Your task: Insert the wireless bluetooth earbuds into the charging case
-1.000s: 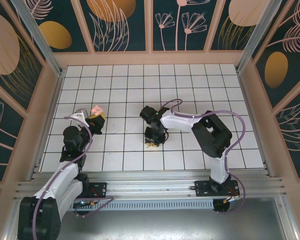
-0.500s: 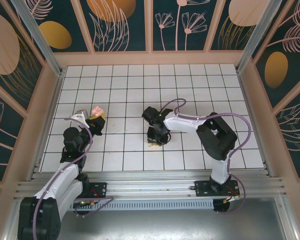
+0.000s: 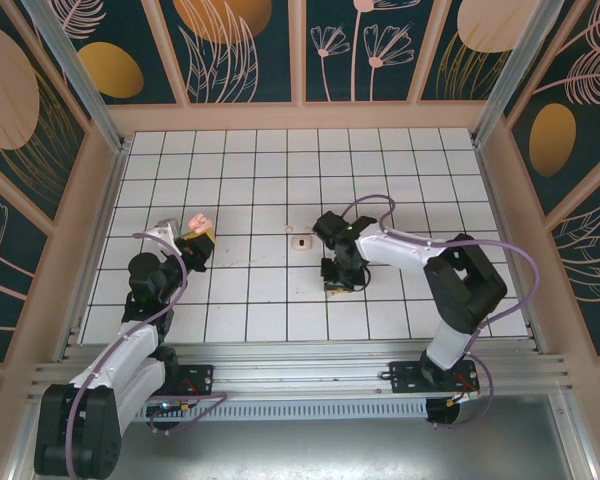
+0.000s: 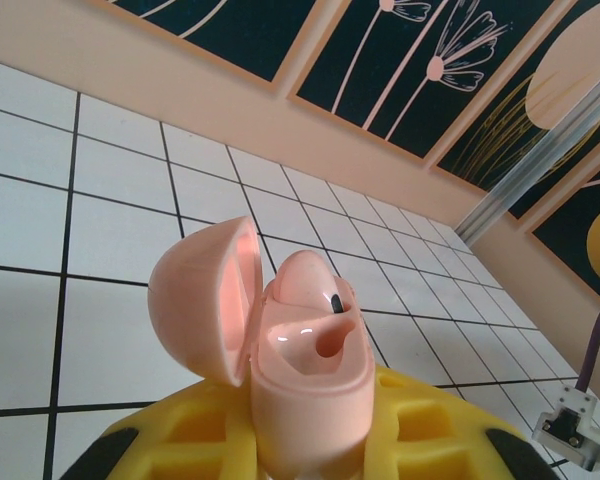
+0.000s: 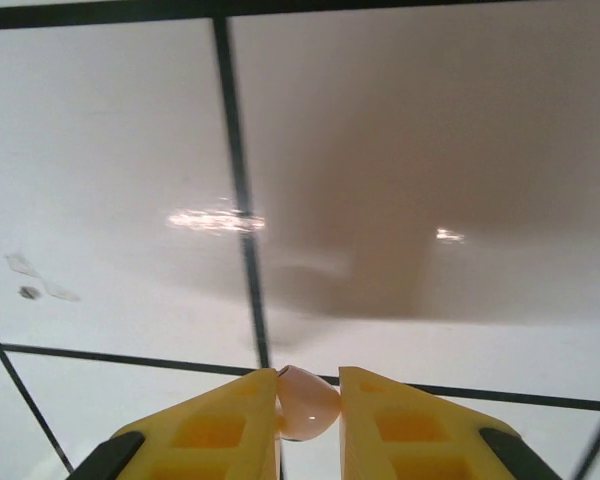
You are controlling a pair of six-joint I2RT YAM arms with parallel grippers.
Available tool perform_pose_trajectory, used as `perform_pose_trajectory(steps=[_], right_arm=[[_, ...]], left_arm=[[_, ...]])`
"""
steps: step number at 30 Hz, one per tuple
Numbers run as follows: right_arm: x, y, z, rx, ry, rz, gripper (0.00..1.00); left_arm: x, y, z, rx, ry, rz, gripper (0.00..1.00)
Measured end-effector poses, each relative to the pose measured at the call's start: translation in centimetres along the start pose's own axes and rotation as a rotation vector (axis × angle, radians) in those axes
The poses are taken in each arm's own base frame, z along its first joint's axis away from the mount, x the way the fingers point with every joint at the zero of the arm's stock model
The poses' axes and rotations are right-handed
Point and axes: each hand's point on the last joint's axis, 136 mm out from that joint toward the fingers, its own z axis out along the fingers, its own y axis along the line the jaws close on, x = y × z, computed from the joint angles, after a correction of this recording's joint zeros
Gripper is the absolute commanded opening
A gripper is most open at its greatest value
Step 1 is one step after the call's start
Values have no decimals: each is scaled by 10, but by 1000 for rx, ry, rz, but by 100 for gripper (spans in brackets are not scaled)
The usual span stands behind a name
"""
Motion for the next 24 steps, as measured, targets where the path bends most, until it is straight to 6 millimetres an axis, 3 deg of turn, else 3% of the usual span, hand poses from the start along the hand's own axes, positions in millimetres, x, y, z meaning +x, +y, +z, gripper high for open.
perform_pose_trajectory(steps=[9,14,19,24], right_arm=[[-13,-33,-5,22,14,-31,20],[-9,-48,5,80,72,-57,23],[-18,-45,4,92,75,-81,37],[-31,-39,-8,86,29,-32,39]], left_arm=[[0,-1,1,7,0,0,6],[1,-2,1,9,4,0,6],[1,-1,1,8,5,-1,6],[1,-1,1,8,5,-1,6]])
